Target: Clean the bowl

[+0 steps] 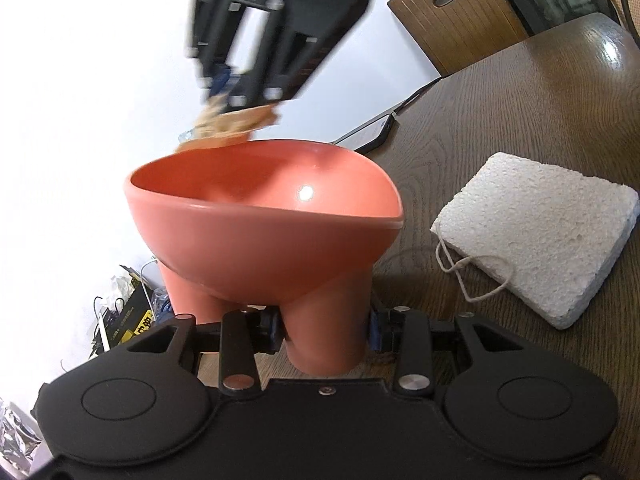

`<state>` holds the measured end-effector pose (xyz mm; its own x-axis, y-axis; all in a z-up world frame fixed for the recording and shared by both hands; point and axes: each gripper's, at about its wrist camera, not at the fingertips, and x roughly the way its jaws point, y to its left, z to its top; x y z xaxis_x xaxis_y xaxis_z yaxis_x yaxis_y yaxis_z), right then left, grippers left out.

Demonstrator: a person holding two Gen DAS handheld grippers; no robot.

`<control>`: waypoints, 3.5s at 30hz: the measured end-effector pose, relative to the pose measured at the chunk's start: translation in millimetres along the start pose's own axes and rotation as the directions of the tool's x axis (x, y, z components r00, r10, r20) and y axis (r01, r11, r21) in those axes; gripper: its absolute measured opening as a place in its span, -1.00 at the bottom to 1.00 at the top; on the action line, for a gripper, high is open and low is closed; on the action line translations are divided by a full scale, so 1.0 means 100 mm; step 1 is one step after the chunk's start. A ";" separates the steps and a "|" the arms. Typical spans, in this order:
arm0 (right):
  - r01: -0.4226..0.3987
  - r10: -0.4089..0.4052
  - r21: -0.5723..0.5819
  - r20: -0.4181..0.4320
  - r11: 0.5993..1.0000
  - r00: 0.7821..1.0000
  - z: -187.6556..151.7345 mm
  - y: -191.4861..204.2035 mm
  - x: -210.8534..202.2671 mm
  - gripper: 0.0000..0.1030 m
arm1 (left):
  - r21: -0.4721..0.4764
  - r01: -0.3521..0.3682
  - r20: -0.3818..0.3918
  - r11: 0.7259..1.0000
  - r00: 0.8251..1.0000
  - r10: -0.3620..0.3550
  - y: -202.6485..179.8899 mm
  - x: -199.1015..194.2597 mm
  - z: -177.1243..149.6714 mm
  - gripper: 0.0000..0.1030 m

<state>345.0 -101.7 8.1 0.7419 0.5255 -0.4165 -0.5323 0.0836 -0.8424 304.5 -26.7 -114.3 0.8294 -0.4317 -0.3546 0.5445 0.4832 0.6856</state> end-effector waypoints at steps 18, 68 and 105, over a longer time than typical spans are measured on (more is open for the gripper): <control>-0.287 0.289 -0.177 -0.015 0.942 0.957 0.20 0.78 -0.54 -0.86 | -0.002 0.002 -0.001 1.000 1.000 -0.002 0.01 0.01 -0.01 -0.28; -0.026 0.091 0.420 -0.136 0.907 0.986 -0.83 -0.20 0.35 0.56 | -0.251 0.101 -0.055 0.963 0.992 -0.118 0.49 0.04 -0.02 -0.23; 0.154 -0.049 0.934 -0.146 0.321 0.988 -0.39 0.49 -1.12 0.93 | -0.784 -0.341 -0.400 0.519 0.917 -0.002 0.63 -0.85 0.17 1.00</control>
<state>252.2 -189.1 0.4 0.8184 0.3918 -0.4203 -0.4381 0.8988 -0.0152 266.0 27.9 -29.8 0.8090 -0.0921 -0.5805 0.0974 0.9950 -0.0222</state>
